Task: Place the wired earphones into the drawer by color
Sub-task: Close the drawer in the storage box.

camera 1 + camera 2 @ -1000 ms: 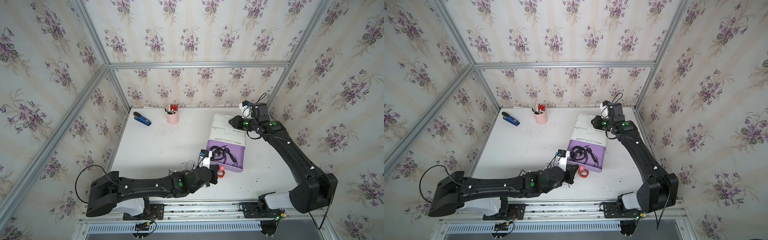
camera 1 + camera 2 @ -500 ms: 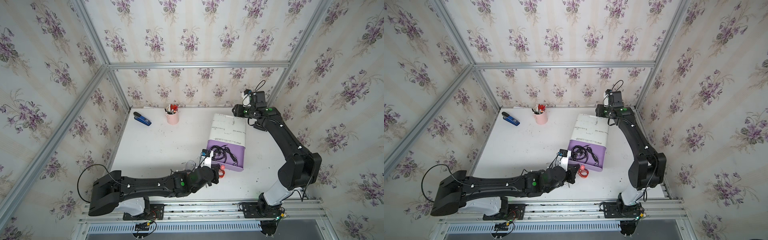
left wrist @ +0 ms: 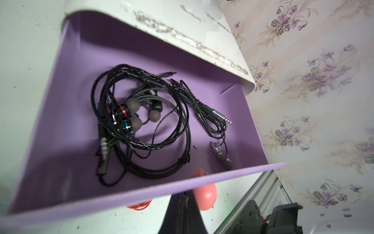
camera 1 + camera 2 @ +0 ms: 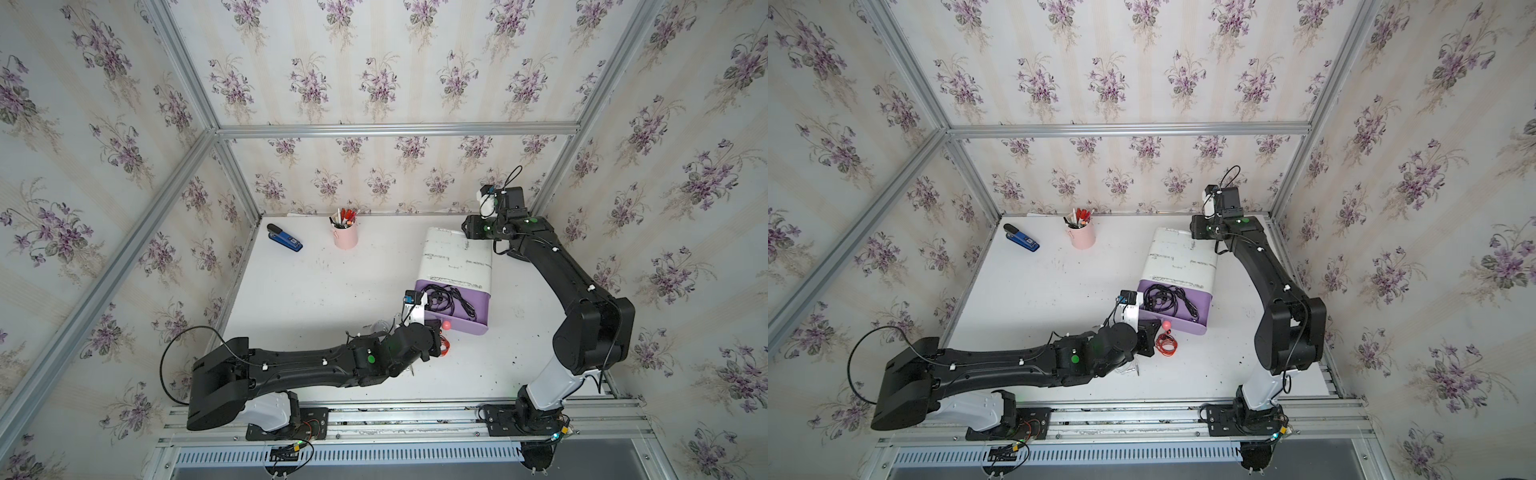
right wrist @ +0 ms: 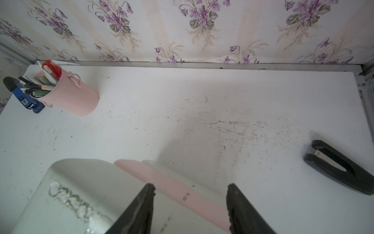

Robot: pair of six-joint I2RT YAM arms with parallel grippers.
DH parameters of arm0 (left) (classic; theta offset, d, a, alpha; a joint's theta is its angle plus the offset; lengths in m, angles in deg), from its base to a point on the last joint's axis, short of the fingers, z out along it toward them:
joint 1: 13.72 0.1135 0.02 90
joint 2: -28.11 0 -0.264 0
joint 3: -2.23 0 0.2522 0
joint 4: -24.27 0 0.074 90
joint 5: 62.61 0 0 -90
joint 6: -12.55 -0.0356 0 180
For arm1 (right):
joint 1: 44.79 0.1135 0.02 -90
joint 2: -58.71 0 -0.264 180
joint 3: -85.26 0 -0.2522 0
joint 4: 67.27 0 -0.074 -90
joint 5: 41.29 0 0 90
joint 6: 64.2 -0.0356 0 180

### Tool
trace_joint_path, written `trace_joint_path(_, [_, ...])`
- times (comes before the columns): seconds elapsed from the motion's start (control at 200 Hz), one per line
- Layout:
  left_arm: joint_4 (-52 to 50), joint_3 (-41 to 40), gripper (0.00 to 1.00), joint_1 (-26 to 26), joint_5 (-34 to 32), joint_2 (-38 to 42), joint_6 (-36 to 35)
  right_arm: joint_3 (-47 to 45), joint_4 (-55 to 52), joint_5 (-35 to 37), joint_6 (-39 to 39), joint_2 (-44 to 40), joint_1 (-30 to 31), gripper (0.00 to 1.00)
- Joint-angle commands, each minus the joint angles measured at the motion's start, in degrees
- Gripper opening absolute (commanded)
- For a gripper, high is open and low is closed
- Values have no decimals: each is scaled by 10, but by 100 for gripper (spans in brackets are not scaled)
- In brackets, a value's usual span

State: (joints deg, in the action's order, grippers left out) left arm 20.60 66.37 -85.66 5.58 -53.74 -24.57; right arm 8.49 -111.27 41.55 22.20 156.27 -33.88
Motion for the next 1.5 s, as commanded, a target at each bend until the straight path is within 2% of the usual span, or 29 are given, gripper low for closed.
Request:
trace_joint_path(0.0, [-3,17,0,17,-12,-20,-2,-10,-33,-6,0,0,2,60])
trace_joint_path(0.32, [16,72,1,58,15,-90,-7,-16,-34,-4,4,-1,2,60])
trace_joint_path(0.525, [0,93,14,65,-2,-103,-9,-15,-33,-8,3,0,1,59])
trace_joint_path(0.674, [-1,100,29,68,2,-112,-13,-16,-34,-13,3,0,1,59])
trace_joint_path(0.854, [-3,111,60,71,7,-128,-17,-15,-35,-16,3,-1,1,59])
trace_joint_path(0.949, [-11,119,71,73,9,-133,-20,-15,-37,-16,5,-3,1,59])
trace_joint_path(1.499, [-16,42,80,72,31,-83,22,-17,-40,-9,7,-10,1,59])
